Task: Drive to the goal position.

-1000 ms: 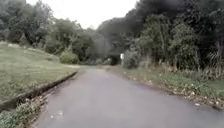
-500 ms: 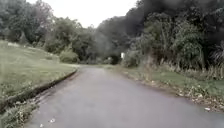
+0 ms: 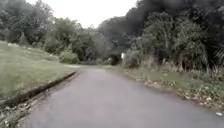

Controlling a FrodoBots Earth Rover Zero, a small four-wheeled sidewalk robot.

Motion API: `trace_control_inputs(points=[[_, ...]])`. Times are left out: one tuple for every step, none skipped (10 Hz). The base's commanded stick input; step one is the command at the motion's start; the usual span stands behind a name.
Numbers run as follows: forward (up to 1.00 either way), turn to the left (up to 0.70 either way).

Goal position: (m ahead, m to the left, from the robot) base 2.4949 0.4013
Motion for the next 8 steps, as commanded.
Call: trace_control_inputs(points=[[0.50, 0.00], [0.50, 0.00], [0.50, 0.00], [0.50, 0.00], [0.50, 0.00], [0.50, 0.00], [0.50, 0.00], [0.50, 0.00]])
